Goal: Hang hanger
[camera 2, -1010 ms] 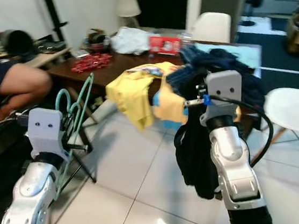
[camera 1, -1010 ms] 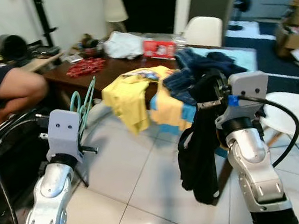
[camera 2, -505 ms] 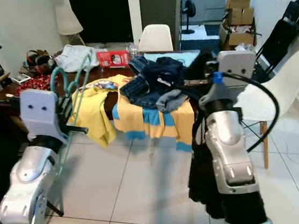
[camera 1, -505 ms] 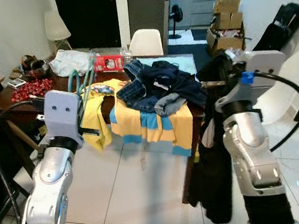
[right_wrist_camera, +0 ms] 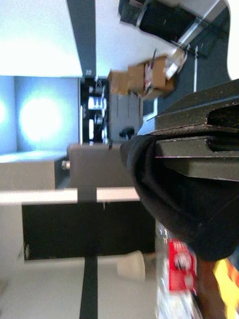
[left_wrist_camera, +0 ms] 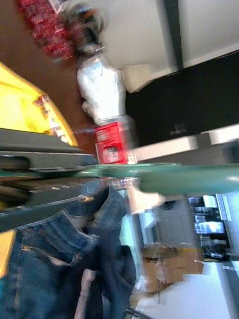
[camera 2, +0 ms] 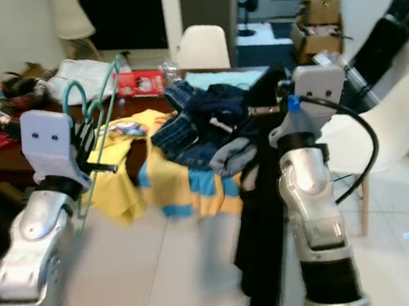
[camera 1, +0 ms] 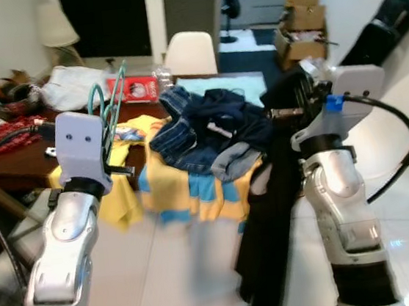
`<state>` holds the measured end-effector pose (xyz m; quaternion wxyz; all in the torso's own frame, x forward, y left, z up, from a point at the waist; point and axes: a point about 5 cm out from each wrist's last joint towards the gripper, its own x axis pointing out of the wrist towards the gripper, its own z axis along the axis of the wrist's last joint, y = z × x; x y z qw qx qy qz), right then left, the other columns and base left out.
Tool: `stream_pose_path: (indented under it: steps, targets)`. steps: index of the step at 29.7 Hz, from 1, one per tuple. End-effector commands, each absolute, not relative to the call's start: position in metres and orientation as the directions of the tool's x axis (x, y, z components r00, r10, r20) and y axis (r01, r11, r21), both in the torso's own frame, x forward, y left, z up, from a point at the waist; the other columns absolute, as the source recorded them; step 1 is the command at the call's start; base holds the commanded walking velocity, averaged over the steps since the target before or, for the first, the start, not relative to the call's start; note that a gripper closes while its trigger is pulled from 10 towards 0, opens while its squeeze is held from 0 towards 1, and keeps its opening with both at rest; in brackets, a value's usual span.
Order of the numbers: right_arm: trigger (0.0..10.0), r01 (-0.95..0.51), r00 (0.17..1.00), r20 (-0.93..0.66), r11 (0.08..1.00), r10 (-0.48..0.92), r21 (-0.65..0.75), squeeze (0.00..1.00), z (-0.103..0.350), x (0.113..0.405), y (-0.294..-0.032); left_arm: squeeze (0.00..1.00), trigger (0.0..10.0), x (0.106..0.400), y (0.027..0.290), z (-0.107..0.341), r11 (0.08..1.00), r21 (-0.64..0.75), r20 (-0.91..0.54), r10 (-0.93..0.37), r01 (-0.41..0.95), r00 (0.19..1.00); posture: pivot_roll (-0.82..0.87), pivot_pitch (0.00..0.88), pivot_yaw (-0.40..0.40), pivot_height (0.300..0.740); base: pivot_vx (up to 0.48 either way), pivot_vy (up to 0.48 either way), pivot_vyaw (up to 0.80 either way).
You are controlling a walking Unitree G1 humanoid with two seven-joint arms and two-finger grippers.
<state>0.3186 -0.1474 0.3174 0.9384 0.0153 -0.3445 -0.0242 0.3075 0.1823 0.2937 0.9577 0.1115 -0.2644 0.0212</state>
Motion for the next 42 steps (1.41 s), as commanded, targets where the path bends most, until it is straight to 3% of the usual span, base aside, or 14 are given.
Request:
stream_pose_path:
  steps: [1, 29, 32, 34, 42]
  targets:
    - [10.0, 0.058, 0.751, 0.656, 0.997, -0.08, 0.056, 0.0, 0.319, 0.318, -0.153, 0.0, 10.0, 0.305, 0.18, 0.298, 0.97, 0.22, 0.527, -0.033, -0.098, 0.849, 0.0, 0.14, -0.016, 0.74, 0.48, 0.0, -0.8]
    - [10.0, 0.059, 0.739, 0.67, 0.997, -0.077, 0.049, 0.0, 0.321, 0.317, -0.153, 0.0, 10.0, 0.306, 0.181, 0.299, 0.969, 0.223, 0.531, -0.033, -0.102, 0.847, 0.0, 0.137, -0.013, 0.74, 0.48, 0.0, -0.06]
    - [10.0, -0.076, 0.719, 0.692, 0.997, 0.058, -0.004, 0.0, 0.328, 0.313, -0.136, 0.0, 10.0, 0.305, 0.183, 0.302, 0.968, 0.22, 0.548, -0.018, -0.124, 0.837, 0.0, 0.14, -0.01, 0.74, 0.48, 0.0, 0.0]
    - [10.0, -0.216, 0.659, 0.731, 0.975, 0.177, -0.042, 0.0, 0.344, 0.306, -0.118, 0.0, 10.0, 0.305, 0.184, 0.305, 0.967, 0.215, 0.565, -0.007, -0.139, 0.825, 0.0, 0.139, -0.008, 0.74, 0.48, 0.0, 0.0]
    - [10.0, -0.266, 0.569, 0.784, 0.957, 0.249, -0.111, 0.0, 0.373, 0.301, -0.104, 0.0, 10.0, 0.301, 0.177, 0.306, 0.957, 0.255, 0.587, -0.04, -0.138, 0.809, 0.0, 0.137, -0.019, 0.74, 0.18, 0.0, 0.0]
